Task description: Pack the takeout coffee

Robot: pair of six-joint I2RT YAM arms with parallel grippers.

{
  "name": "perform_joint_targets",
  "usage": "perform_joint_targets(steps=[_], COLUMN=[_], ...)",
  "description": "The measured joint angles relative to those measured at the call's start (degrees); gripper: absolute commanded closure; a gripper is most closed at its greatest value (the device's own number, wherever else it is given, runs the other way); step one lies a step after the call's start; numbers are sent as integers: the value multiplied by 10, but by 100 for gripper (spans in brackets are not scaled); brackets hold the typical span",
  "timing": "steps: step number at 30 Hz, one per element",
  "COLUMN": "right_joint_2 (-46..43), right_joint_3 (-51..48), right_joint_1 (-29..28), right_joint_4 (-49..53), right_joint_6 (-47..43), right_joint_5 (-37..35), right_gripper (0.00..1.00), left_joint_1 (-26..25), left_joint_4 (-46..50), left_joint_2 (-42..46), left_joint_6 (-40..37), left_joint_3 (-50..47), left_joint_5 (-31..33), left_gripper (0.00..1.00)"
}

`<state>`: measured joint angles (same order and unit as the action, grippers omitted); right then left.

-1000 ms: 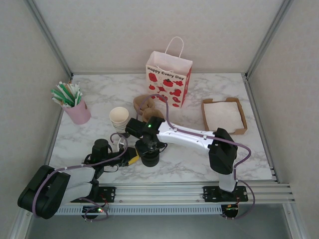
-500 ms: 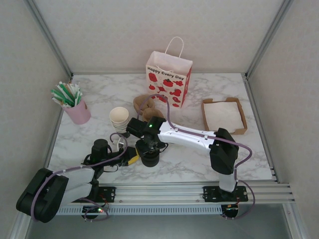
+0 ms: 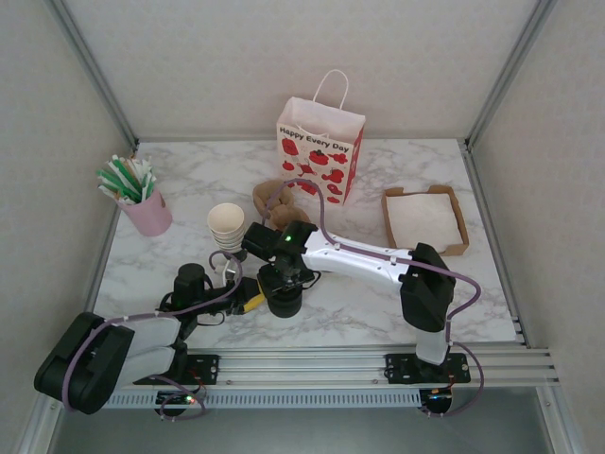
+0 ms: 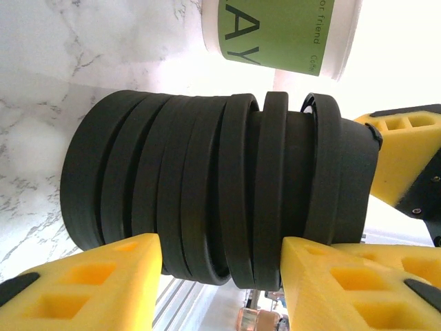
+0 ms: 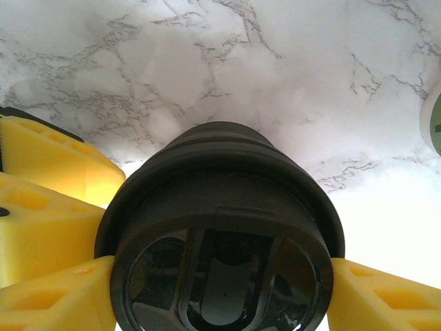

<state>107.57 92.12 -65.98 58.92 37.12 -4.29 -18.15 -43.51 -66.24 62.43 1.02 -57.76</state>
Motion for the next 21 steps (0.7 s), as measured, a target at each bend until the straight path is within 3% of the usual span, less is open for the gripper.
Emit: perform_joint_targets(steps=[21], right_joint_2=[-3], right_joint_3=[-2], right_joint_1=[0], right_joint_4=[3], right_joint_6=[0], right_joint_5=[3], right_gripper=[28], left_joint_1=[0], left_joint_4=[7], left_joint_2=[-2], left_joint_6=[-13], left_joint_3=[0], left_joint_5=[1], left_gripper=[51])
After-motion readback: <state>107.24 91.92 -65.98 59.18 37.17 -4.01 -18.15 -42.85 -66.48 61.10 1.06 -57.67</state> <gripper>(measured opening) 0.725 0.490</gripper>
